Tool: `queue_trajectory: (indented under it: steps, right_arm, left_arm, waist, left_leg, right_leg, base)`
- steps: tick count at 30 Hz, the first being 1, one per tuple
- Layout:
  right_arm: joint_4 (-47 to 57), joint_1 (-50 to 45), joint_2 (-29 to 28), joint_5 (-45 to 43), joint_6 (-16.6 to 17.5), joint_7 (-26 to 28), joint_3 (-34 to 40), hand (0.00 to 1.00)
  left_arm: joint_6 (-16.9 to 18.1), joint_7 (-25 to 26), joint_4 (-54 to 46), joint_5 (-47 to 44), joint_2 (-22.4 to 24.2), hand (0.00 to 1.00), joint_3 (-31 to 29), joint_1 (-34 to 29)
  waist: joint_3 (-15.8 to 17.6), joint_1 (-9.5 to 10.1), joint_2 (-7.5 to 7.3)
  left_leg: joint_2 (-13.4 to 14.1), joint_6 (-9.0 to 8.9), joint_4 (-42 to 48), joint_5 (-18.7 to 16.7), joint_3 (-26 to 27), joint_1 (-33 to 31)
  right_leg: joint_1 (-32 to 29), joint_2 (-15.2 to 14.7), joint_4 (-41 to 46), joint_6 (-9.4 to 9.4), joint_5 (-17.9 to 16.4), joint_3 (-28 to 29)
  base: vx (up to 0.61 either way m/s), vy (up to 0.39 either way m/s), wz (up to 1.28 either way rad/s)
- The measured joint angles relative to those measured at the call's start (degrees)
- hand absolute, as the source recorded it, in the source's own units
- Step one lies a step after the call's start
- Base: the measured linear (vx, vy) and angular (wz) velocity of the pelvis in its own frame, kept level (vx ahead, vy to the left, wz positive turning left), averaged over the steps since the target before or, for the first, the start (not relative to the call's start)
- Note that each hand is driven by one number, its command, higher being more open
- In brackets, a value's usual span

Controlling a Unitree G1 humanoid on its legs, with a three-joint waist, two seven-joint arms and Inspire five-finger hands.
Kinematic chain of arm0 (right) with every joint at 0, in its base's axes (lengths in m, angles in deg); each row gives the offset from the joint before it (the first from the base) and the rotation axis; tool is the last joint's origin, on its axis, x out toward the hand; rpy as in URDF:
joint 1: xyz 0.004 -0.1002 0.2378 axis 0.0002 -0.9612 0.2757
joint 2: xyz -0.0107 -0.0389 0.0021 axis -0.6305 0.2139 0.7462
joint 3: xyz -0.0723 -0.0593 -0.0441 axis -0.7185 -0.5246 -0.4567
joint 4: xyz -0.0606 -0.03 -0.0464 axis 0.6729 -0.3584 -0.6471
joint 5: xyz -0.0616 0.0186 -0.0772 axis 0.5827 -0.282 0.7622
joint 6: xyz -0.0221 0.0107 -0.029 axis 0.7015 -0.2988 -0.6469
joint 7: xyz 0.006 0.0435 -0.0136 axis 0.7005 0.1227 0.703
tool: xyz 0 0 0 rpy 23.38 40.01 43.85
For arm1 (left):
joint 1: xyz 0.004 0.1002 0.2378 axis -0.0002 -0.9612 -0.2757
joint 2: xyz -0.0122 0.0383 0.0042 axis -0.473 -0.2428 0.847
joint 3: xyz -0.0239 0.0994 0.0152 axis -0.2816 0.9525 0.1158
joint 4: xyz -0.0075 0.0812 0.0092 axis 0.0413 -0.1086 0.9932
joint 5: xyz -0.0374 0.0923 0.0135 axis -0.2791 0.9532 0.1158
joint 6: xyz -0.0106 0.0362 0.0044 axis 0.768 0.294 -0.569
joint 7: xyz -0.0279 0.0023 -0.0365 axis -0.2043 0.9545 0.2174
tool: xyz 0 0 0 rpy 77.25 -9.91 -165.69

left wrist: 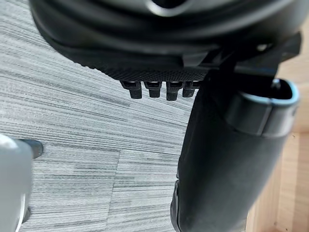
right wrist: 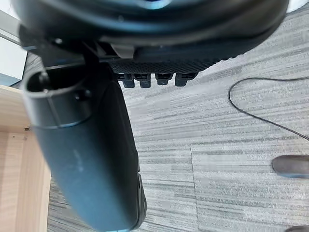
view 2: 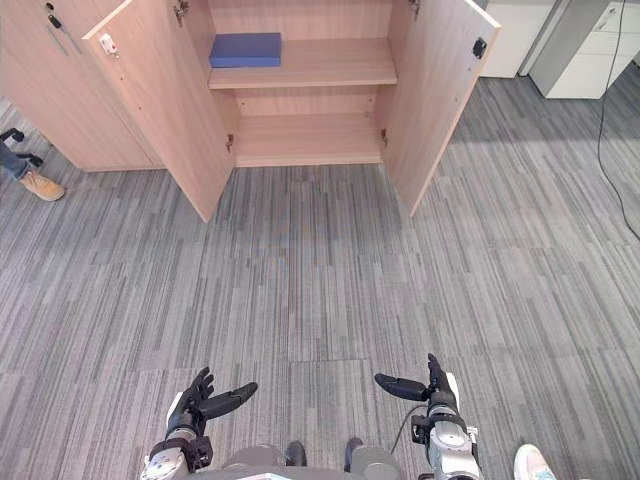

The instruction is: Walk over to the cabinet, pick up the folder, carry it to the office cabinet, place the folder inside the office cabinet, then close the office cabinet door

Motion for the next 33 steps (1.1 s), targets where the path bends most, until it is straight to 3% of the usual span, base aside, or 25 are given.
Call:
queue_trajectory:
  steps: [2, 5, 7, 8, 9, 10, 11, 12, 13, 14, 15, 16, 17, 19, 21, 22, 23, 24, 25, 26, 27, 29, 30, 32, 33]
  right_arm:
    - [0.83, -0.84, -0.05, -0.08, -0.41, 0.05, -0.96, 1.0]
    - [1.51, -0.8, 0.16, -0.12, -0.46, 0.04, -1.96, 1.0]
    - [2.52, -0.47, 0.67, -0.18, -0.45, 0.03, -2.11, 1.0]
    - [3.39, -0.87, 0.78, -0.24, -0.43, 0.0, -2.44, 1.0]
    - [3.65, -1.86, 0.93, -0.46, -0.12, -0.1, -2.55, 1.0]
    - [3.48, -1.65, 1.32, -0.69, -0.15, -0.22, -2.5, 1.0]
    - [3.51, -0.09, 1.25, -0.9, -0.43, -0.39, -2.2, 1.0]
    - [4.17, 0.24, 1.32, -1.23, -0.25, -0.43, -2.16, 1.0]
    - [4.19, 0.19, 1.35, -1.24, -0.22, -0.43, -2.21, 1.0]
    - [4.03, -0.05, 1.36, -1.69, -0.23, -0.52, -2.69, 1.0]
    - [4.01, -0.06, 1.24, -1.82, -0.23, -0.56, -2.94, 1.0]
    - [4.12, 0.36, 0.6, -2.38, -0.15, -0.86, -3.62, 1.0]
    - [4.5, 1.11, -0.03, -2.44, 0.37, -0.83, -3.96, 1.0]
    - [5.89, 1.59, -0.45, -3.75, 1.1, -0.81, -3.94, 1.0]
    - [5.42, 2.96, -0.34, -4.26, 1.29, -0.85, -3.51, 1.0]
    - [5.25, 3.38, -0.48, -4.46, 1.32, -0.95, -2.46, 1.0]
    - [5.05, 3.3, -0.38, -4.46, 1.31, -1.14, -1.7, 1.0]
    - [4.42, 3.07, -0.33, -4.45, 1.24, -1.49, -1.57, 1.0]
    - [3.85, 2.85, -0.82, -4.44, 1.04, -1.79, -1.76, 1.0]
    - [3.72, 2.58, -0.63, -4.42, 0.95, -1.7, -1.56, 1.0]
    - [3.11, 2.61, -0.7, -4.43, 0.71, -1.66, -1.43, 1.0]
    - [2.9, 1.85, -1.42, -4.38, 0.41, -1.58, -1.25, 1.0]
    - [2.87, 1.74, -2.02, -4.34, 0.4, -1.26, -1.6, 1.0]
    - [2.87, 1.6, -2.55, -4.33, 0.39, -0.81, -2.83, 1.0]
    - [3.01, 1.52, -2.59, -4.31, 0.44, -0.64, -3.58, 1.0]
  left_arm:
    - [-0.07, 1.03, -0.03, -0.02, -1.15, 1.0, 0.49, -0.08]
    - [-0.07, 1.3, -0.02, -0.07, -2.19, 1.0, 1.02, 1.33]
    - [0.0, 1.7, -0.05, -0.1, -2.11, 1.0, 1.38, 3.72]
    - [0.21, 1.9, -0.07, -0.09, -2.48, 1.0, 1.62, 4.91]
    - [0.32, 1.95, 0.17, -0.08, -2.52, 1.0, 1.83, 5.2]
    - [0.37, 1.95, 0.49, -0.04, -1.98, 1.0, 1.82, 5.59]
    - [0.5, 1.77, 0.32, 0.01, -1.64, 1.0, 2.05, 6.17]
    - [0.49, 1.55, 0.32, 0.0, -1.11, 1.0, 2.38, 6.73]
    - [0.49, 1.53, 0.37, -0.02, -0.65, 1.0, 2.35, 6.65]
    - [0.6, 1.12, 0.19, -0.05, 0.3, 1.0, 1.94, 5.98]
    - [0.73, 0.94, 0.03, -0.04, 0.42, 1.0, 1.95, 5.63]
    - [0.93, 0.9, -0.12, -0.05, 0.15, 1.0, 1.84, 5.58]
    - [0.96, 0.95, -0.19, -0.06, 0.03, 1.0, 1.58, 5.85]
    - [0.96, 0.89, -1.58, -0.06, 0.02, 1.0, 1.57, 5.52]
    - [0.91, 0.82, -1.85, -0.05, -0.03, 1.0, 1.44, 5.52]
    - [0.76, 0.82, -1.77, -0.05, -0.02, 1.0, 1.45, 5.35]
    - [0.72, 0.8, -1.76, -0.05, 0.11, 1.0, 1.48, 5.08]
    - [0.67, 0.98, -1.45, -0.01, -0.05, 1.0, 1.46, 4.82]
    - [0.5, 1.14, -0.9, -0.01, -0.83, 1.0, 1.37, 5.45]
    - [0.66, 1.17, -1.45, 0.01, -0.82, 1.0, 1.11, 6.44]
    - [0.61, 1.11, -1.42, 0.07, -0.85, 1.0, 0.96, 6.74]
    - [0.57, 1.11, -1.33, 0.1, -0.98, 1.0, 0.96, 6.09]
    - [0.45, 1.11, -1.08, 0.23, -1.58, 1.0, 1.01, 5.98]
    - [0.5, 1.2, -1.02, 0.34, -2.35, 1.0, 1.34, 5.93]
    - [0.59, 1.22, -0.98, 0.35, -2.71, 1.0, 1.38, 5.97]
  waist:
    - [1.65, -0.76, 0.01]
    - [2.68, -2.03, 1.12]
    - [4.31, -2.59, 2.91]
    - [4.37, -2.71, 2.67]
    - [4.17, -3.3, 2.1]
    - [4.33, -3.69, 2.66]
    - [4.45, -4.14, 3.35]
    - [4.69, -4.48, 3.16]
    - [4.8, -4.57, 3.11]
    - [5.53, -4.25, 2.95]
    - [5.95, -3.77, 2.72]
    - [6.55, -2.31, 2.23]
    - [7.07, -0.96, 0.81]
    - [7.47, 0.5, -0.34]
    - [7.64, 1.22, -0.83]
    - [7.82, 1.6, -1.14]
    - [7.56, 1.87, -0.74]
    - [7.18, 2.43, -1.01]
    - [6.13, 1.99, -2.7]
    - [5.65, 1.34, -2.87]
    - [5.6, 1.32, -2.96]
    - [5.37, 0.74, -3.41]
    - [5.48, 0.37, -3.37]
    - [5.47, -0.08, -3.29]
    - [5.48, -0.22, -3.02]
  left_leg:
    - [-0.55, 0.89, -0.74, -0.54, -1.6, 3.41]
    - [1.37, 0.53, -3.64, -1.14, -4.52, 6.79]
    - [4.53, -0.48, -7.47, -0.75, -6.24, 10.28]
    - [5.47, -2.67, -9.21, -0.5, -6.91, 12.15]
    - [6.2, -5.25, -9.37, -1.41, -8.15, 14.51]
    - [6.94, -5.91, -8.79, -1.77, -8.5, 15.38]
    - [8.47, -9.16, -4.62, 0.08, -8.46, 13.85]
    - [8.78, -11.14, 4.72, 4.28, -8.07, 10.36]
    - [9.09, -11.14, 11.72, 7.7, -7.82, 8.13]
    - [10.56, -12.12, 26.42, 18.61, -7.85, 3.33]
    - [11.48, -11.69, 33.95, 17.55, -7.39, 0.45]
    - [12.96, -9.52, 45.04, 12.79, -5.26, -5.04]
    - [13.16, -8.01, 47.97, 9.79, -2.28, -10.73]
    - [13.01, -6.34, 42.01, 6.93, 1.23, -18.19]
    - [10.93, -6.01, 25.85, 6.56, 1.38, -22.65]
    - [8.65, -6.7, 11.73, 9.42, 0.53, -22.83]
    - [7.61, -6.3, 2.11, 15.51, -0.68, -22.54]
    - [6.69, -4.87, 0.25, 23.71, -1.42, -21.35]
    - [4.93, -3.15, 0.78, 22.18, -0.85, -21.3]
    - [4.09, -1.43, 3.93, 18.81, -0.87, -21.97]
    - [3.94, -0.94, 6.03, 16.1, -0.29, -21.08]
    - [2.58, -0.26, 6.19, 11.6, 0.45, -15.27]
    - [2.09, 0.06, 4.0, 9.33, 0.72, -9.25]
    - [2.1, 0.2, 0.06, 8.84, 0.55, -2.37]
    - [2.63, 0.2, -2.31, 8.84, 0.31, 0.86]
  right_leg:
    - [-4.98, -1.81, 6.38, -1.12, -2.61, -3.46]
    - [-10.62, -0.83, -0.74, -1.42, -2.52, -6.69]
    - [-14.51, 1.01, -8.26, -1.8, 1.85, -9.04]
    - [-16.15, 1.57, -15.6, -1.85, 7.74, -9.61]
    - [-16.13, 1.39, -17.84, -4.07, 18.19, -9.21]
    - [-16.06, 1.48, -15.54, -5.68, 18.56, -9.86]
    - [-16.41, 1.56, -11.42, -6.99, 15.09, -11.25]
    - [-14.08, 1.44, -10.77, -7.1, 12.0, -11.81]
    - [-11.71, 1.55, -11.63, -7.09, 10.63, -11.98]
    - [-4.99, 2.49, -15.09, -7.25, 8.92, -11.84]
    - [-1.5, 3.46, -17.07, -7.53, 8.68, -11.67]
    - [4.54, 4.67, -21.16, -8.01, 8.37, -10.39]
    - [9.47, 4.74, -25.29, -8.07, 8.3, -8.69]
    - [15.15, 4.33, -31.02, -8.04, 8.32, -6.81]
    - [19.19, 3.28, -33.93, -6.84, 7.66, -5.12]
    - [21.84, 1.96, -34.93, -4.82, 6.25, -3.74]
    - [23.95, 1.53, -35.67, -3.93, 5.2, -2.7]
    - [25.43, 0.98, -35.77, -2.47, 4.1, -1.4]
    - [25.33, -1.16, -35.08, -2.23, 3.98, -1.28]
    - [23.28, -2.61, -29.78, -1.97, 3.94, -0.4]
    - [21.84, -3.25, -23.78, -1.6, 3.83, 0.92]
    - [18.1, -4.8, -7.59, 3.04, 7.47, 2.22]
    - [12.01, -5.78, 9.06, 5.02, 10.61, 3.06]
    - [5.56, -6.03, 20.33, 1.51, 6.04, 1.02]
    - [3.0, -5.72, 20.74, -0.1, 4.41, -1.17]
  base:
    - [0.27, 0.054, 0.28]
    - [0.43, -0.023, 0.55]
    - [0.53, -0.103, 0.62]
    - [0.64, -0.152, 0.67]
    - [0.69, -0.179, 0.67]
    - [0.87, -0.251, 0.49]
    - [0.71, -0.221, 0.31]
    - [0.69, -0.223, 0.27]
    - [0.72, -0.24, 0.28]
    - [0.71, -0.216, 0.11]
    - [0.82, -0.212, -0.12]
    - [0.61, -0.103, -0.44]
    - [0.73, -0.103, -0.56]
    - [0.61, -0.041, -0.48]
    - [0.57, 0.04, -0.51]
    - [0.67, 0.136, -0.56]
    - [0.69, 0.173, -0.75]
    - [0.56, 0.176, -0.44]
    - [0.7, 0.255, -0.1]
    - [0.69, 0.256, 0.17]
    - [0.81, 0.308, 0.03]
    - [0.62, 0.215, -0.12]
    - [0.57, 0.155, -0.09]
    - [0.56, 0.069, -0.06]
    - [0.56, -0.034, 0.04]
